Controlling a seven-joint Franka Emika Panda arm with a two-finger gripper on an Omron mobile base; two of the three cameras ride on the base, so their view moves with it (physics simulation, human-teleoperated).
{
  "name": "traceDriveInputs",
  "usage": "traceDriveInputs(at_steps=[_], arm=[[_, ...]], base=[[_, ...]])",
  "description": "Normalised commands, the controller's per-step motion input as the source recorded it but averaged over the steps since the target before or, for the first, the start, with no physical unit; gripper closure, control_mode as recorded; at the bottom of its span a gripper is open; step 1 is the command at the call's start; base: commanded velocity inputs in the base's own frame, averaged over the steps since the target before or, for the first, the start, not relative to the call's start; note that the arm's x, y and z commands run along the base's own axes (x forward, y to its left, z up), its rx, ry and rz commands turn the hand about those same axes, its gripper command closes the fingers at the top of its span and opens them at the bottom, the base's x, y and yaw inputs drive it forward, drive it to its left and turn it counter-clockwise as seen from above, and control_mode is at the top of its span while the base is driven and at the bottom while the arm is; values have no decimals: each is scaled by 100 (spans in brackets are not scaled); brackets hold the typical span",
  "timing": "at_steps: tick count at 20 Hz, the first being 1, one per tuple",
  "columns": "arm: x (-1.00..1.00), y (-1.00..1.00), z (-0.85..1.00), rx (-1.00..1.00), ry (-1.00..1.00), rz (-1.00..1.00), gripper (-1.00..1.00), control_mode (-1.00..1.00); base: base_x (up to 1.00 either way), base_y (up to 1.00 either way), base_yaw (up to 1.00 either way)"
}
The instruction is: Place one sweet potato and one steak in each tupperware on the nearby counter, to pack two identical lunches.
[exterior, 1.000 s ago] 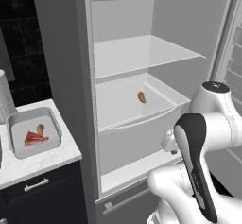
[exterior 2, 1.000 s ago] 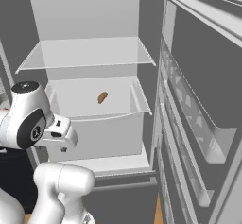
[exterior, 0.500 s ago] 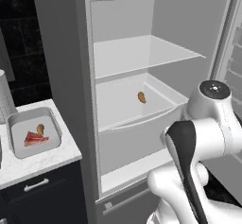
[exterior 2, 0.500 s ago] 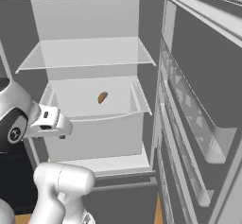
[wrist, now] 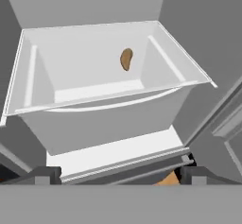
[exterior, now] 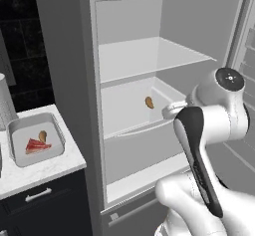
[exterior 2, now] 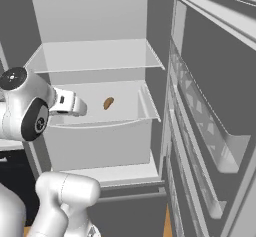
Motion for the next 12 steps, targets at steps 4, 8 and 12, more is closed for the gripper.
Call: traceDriveInputs(at_steps=[4,8,12], arm=[[80,0,-30,4,3,0,-100,-100],[78,-6,-39,0,8,0,-100,-100],[78,-12,-54,0,0,2,-100,-100]], base=[[0,0,0],[0,0,0],[0,0,0]])
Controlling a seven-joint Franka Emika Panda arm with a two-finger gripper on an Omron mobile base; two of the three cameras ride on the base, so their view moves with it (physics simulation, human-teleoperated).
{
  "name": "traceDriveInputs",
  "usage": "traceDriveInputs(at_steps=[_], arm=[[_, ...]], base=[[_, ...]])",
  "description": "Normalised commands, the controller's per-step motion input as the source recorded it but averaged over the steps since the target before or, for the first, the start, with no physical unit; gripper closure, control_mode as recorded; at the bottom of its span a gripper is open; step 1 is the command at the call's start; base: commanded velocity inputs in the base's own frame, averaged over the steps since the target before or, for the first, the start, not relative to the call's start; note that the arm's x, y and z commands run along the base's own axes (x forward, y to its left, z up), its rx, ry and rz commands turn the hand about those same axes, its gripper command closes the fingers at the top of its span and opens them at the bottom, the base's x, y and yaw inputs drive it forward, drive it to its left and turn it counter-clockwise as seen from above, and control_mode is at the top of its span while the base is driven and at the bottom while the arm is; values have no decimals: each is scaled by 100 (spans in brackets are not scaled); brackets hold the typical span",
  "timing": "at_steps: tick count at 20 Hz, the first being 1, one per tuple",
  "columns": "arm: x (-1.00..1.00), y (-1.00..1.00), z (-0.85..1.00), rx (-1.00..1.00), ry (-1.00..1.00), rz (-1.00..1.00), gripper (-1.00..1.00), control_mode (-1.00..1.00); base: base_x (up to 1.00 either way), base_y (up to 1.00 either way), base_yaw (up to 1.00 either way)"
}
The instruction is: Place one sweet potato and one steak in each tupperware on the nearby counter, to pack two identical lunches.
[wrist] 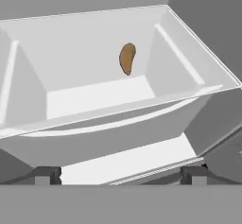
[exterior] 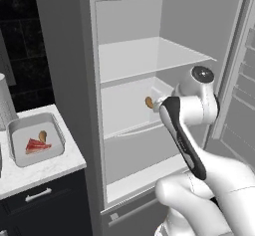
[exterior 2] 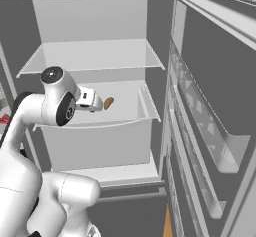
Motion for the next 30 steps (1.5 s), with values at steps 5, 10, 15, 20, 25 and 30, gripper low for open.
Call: traceDriveInputs(at_steps=[5,10,15,20,25,30], arm=[[77,-1,-85,-6,1,4,-100,-100],[62,0,-47,-7,0,4,-100,-100],[46,0,14,-1,3,0,-100,-100],[55,0,15,0,12,0,-100,-100],[45,-2,-29,0,1,0,-100,-100],[18,0,-54,0,0,0,-100,-100]], base=[[0,0,0],[0,0,0],[0,0,0],[0,0,0],[0,0,0],[0,0,0]])
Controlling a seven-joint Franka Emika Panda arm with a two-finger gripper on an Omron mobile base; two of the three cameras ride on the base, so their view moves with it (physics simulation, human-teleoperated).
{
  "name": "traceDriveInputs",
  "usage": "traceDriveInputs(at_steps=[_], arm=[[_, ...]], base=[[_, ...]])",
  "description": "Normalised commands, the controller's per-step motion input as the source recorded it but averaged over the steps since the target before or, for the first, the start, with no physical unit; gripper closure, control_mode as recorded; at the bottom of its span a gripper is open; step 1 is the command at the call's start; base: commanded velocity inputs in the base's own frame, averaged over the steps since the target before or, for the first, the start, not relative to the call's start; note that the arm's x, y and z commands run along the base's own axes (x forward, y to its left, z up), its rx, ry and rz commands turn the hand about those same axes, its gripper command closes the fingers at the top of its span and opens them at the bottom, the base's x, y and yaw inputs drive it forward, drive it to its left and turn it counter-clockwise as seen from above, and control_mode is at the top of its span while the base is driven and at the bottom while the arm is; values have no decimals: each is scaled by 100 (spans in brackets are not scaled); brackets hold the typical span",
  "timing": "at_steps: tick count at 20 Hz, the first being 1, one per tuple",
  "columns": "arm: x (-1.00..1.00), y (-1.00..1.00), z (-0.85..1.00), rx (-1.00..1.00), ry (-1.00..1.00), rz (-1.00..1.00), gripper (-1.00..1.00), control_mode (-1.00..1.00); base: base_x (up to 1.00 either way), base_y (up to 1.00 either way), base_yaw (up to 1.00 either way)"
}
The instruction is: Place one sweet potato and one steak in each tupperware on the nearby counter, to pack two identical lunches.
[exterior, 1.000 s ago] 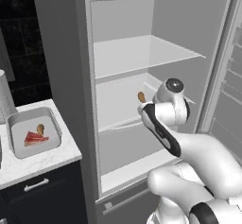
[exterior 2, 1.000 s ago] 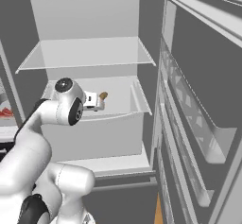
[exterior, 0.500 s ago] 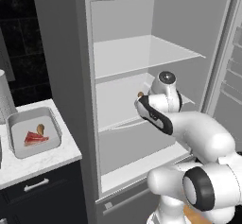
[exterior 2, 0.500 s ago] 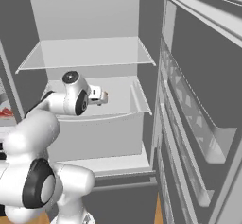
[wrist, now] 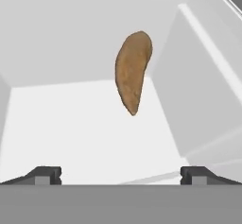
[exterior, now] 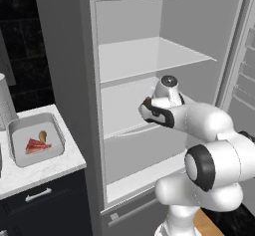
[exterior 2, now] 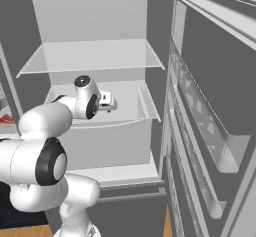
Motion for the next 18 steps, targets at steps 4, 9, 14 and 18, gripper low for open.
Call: traceDriveInputs(at_steps=[4,9,14,18], arm=[[17,0,-11,0,0,0,-100,-100],[21,-15,6,0,0,-1,-100,-100],[31,-33,0,3,0,-4,-100,-100],[27,-6,0,3,0,-1,-100,-100]], base=[[0,0,0],[0,0,0],[0,0,0],[0,0,0]])
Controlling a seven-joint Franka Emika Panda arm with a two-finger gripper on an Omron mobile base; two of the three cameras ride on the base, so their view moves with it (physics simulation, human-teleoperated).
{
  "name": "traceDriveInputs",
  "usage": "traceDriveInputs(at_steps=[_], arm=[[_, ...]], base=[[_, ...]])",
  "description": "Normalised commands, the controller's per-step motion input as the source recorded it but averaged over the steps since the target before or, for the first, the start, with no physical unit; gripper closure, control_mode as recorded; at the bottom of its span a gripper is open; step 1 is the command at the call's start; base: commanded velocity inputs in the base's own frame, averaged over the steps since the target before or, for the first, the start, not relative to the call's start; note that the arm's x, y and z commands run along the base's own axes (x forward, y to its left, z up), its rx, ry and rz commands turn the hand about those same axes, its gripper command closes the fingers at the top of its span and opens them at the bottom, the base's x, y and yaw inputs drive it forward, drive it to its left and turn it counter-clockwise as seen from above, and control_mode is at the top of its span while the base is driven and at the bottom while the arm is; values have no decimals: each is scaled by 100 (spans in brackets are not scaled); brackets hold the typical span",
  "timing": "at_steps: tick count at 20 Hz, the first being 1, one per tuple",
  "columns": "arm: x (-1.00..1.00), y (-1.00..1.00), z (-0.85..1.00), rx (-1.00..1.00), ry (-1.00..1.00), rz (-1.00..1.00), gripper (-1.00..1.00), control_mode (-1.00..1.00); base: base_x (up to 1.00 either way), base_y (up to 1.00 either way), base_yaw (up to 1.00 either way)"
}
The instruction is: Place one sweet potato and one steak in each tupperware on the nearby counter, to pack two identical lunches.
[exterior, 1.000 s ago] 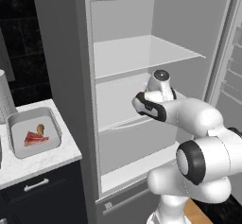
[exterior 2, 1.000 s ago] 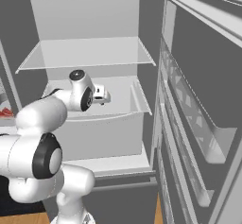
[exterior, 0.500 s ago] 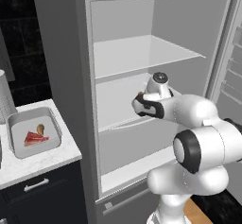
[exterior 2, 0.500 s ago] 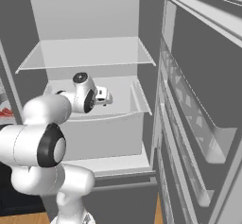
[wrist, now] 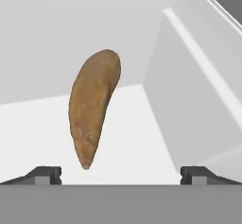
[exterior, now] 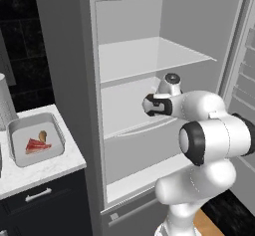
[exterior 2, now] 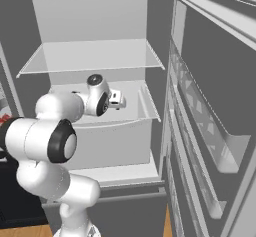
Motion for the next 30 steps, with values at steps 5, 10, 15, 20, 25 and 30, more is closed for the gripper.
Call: traceDriveInputs(at_steps=[5,10,15,20,25,30], arm=[[27,4,0,1,0,0,-100,-100],[27,12,0,0,0,0,-100,-100],[23,16,-15,0,0,0,-100,-100],[25,12,-5,0,0,0,-100,-100],[29,1,-3,0,0,0,-100,-100],[5,0,-42,0,6,0,-100,-100]], base=[[0,0,0],[0,0,0],[0,0,0],[0,0,0],[0,0,0],[0,0,0]])
